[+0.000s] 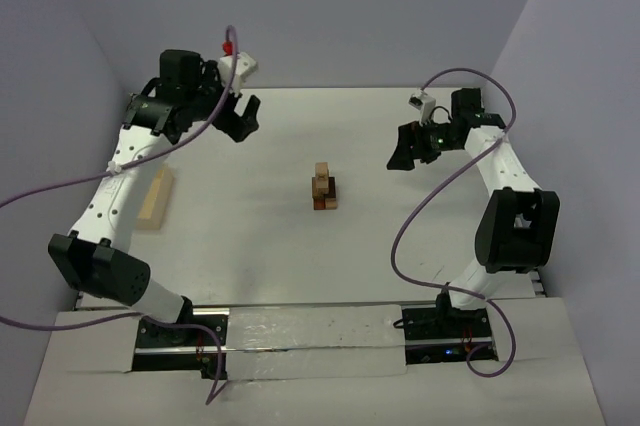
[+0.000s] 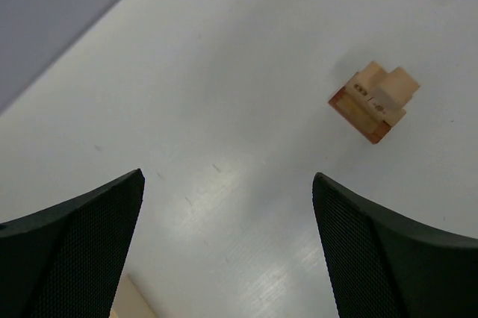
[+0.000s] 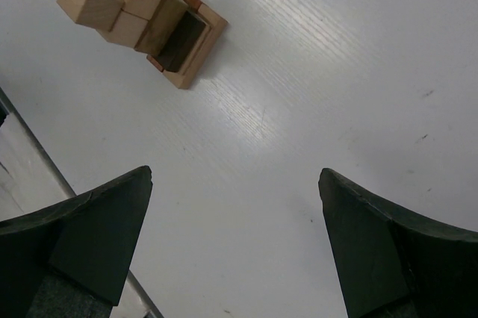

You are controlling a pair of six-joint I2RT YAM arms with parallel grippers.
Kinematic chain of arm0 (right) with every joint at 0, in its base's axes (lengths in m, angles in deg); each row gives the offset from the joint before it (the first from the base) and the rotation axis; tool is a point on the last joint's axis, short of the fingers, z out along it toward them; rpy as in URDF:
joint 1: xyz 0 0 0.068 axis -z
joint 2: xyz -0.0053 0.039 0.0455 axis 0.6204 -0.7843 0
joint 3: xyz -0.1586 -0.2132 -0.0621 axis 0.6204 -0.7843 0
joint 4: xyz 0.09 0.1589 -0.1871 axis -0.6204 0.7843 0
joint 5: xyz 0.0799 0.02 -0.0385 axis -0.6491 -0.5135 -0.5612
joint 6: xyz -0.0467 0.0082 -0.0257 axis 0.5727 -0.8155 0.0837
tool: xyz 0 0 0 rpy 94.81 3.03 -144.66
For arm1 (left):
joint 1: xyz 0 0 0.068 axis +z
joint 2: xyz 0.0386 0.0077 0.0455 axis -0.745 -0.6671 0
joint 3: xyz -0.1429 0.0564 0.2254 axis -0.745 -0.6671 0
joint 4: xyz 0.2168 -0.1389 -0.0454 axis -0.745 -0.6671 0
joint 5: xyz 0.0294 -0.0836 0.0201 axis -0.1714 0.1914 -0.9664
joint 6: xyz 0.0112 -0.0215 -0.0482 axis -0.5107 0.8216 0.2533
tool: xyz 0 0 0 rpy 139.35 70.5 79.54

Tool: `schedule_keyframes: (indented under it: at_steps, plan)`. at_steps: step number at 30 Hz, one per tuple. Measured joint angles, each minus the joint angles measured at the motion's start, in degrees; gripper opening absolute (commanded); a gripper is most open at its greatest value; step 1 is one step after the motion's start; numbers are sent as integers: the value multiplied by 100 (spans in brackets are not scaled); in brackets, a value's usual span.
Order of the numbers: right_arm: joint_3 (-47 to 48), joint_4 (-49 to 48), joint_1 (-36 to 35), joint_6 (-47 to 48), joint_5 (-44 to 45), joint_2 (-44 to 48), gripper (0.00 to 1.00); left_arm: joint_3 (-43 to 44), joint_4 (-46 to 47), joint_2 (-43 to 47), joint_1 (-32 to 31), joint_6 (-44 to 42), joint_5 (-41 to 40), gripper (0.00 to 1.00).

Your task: Build the wood block tower

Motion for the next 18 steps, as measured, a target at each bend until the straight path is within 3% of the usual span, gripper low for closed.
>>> schedule_keyframes:
  at_steps: [9, 18]
  plan:
    - [46, -510, -483, -637, 570, 186, 100, -2641, 871, 345, 1670, 1318, 321, 99]
    - [-645, -1179, -824, -1435, 1311, 265, 100, -3118, 1596, 345, 2556, 1917, 509, 99]
